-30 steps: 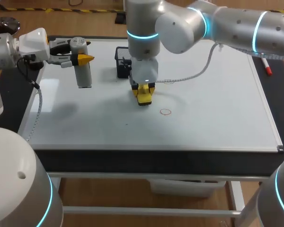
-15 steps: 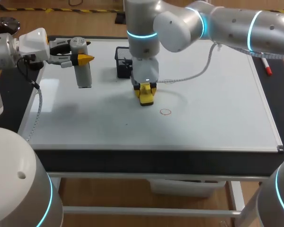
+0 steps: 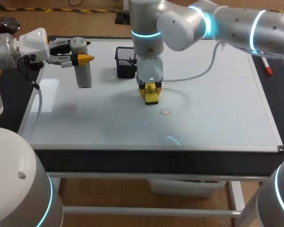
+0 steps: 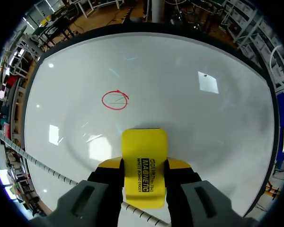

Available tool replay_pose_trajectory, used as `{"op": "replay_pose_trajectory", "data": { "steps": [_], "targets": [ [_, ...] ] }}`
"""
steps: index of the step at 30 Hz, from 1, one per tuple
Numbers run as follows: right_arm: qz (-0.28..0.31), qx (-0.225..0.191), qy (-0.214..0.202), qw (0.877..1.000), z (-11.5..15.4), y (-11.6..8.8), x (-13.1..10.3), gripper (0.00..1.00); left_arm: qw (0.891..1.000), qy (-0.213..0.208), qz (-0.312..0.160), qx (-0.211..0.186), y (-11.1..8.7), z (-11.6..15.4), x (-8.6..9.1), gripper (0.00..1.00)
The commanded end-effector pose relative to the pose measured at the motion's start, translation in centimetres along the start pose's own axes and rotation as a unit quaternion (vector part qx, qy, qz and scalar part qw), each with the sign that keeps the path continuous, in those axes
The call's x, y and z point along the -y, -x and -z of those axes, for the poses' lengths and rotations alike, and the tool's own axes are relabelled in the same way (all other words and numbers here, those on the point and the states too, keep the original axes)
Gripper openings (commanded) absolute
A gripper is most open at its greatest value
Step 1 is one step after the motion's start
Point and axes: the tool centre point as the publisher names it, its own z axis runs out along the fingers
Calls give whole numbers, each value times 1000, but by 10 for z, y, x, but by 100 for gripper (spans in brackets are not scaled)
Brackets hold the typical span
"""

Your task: Pick up the inspection probe, press it on each red-marked spot on the whiteboard one by one, put down the probe, pick up the eraser, and wipe off all the red marks.

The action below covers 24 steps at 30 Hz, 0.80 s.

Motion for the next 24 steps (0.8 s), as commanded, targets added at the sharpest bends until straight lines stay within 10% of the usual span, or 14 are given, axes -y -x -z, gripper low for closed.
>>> {"op": "replay_pose_trajectory", "data": {
  "steps": [1, 24],
  "targets": [
    [-4, 2, -2, 1000, -3, -14, 3, 0, 1000, 0, 0, 0, 0, 0, 1, 0],
    [-59, 27, -26, 998, 31, -78, 40, 0, 1000, 0, 0, 0, 0, 0, 1, 0]
  ]
}}
